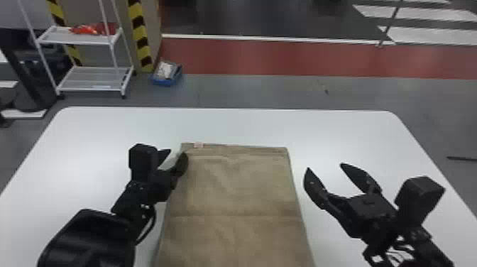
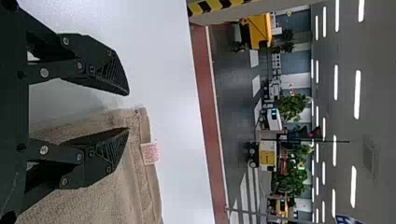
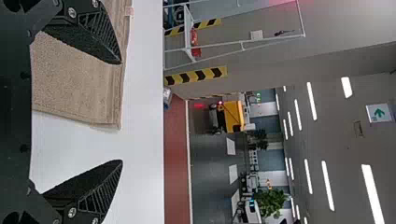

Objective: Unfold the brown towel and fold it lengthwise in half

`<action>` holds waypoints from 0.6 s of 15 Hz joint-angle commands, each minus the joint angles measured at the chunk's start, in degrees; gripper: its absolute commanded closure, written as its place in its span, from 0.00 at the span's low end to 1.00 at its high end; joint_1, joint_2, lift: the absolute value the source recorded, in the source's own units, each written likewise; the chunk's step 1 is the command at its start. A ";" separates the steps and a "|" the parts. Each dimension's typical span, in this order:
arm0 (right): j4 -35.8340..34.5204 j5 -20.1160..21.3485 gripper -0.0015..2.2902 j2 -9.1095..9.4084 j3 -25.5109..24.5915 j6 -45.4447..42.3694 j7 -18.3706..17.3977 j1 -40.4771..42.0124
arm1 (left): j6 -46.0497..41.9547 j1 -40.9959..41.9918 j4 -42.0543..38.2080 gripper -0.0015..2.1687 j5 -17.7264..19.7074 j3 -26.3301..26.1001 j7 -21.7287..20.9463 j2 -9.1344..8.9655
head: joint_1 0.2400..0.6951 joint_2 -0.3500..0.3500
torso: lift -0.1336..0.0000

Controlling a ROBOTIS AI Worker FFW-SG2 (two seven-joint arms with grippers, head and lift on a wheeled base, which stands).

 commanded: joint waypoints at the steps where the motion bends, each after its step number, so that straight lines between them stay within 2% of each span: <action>1: -0.33 0.00 0.06 0.00 0.09 0.00 0.02 0.21 | 0.17 -0.36 0.98 0.03 -0.02 0.10 -0.25 -0.01 | 1.00 0.40 | 0.11; 9: -0.33 -0.09 0.06 -0.18 0.09 0.18 -0.07 0.21 | 1.23 -0.36 0.98 0.16 0.24 -0.08 -1.92 -0.18 | 1.00 0.40 | 0.11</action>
